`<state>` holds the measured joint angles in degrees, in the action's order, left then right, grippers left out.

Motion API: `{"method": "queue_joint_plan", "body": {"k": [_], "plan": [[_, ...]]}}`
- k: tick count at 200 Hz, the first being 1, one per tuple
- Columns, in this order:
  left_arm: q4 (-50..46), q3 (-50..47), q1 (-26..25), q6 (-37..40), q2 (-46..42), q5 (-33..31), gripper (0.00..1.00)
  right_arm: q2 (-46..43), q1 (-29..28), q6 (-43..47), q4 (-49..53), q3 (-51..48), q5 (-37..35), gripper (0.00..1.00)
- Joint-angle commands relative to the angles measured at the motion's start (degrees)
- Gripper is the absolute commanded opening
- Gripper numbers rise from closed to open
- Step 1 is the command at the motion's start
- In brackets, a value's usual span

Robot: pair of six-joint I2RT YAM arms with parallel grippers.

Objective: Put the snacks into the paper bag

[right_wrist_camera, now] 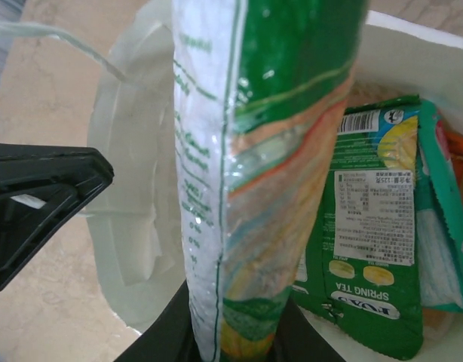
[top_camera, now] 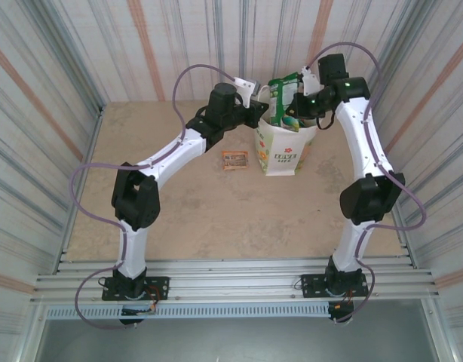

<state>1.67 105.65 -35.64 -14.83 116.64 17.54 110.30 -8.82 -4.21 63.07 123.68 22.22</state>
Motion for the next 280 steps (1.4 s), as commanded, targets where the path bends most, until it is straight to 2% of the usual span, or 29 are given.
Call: {"method": "queue_joint_plan", "body": {"k": [1,100,162,216,280], "plan": [[2.27,-0.01,-0.34,0.59,-3.26,0.96,0.00,2.60,-0.75,2.01,4.05,3.44,1.42,0.03],[2.16,0.61,-0.31,1.01,-3.17,1.34,0.00,11.38,-1.07,0.78,7.09,11.47,1.72,0.01],[1.60,0.04,-0.38,1.42,-4.00,1.27,0.00,10.00,-0.24,-0.25,2.92,12.00,-0.63,0.02],[1.24,-0.55,-0.31,2.35,-4.58,-0.14,0.00,8.91,-0.15,3.77,14.13,12.65,-0.99,0.02],[0.74,-0.47,-0.31,2.70,-4.71,-1.03,0.00,3.42,-0.15,4.95,17.20,8.53,-5.58,0.03]]}}
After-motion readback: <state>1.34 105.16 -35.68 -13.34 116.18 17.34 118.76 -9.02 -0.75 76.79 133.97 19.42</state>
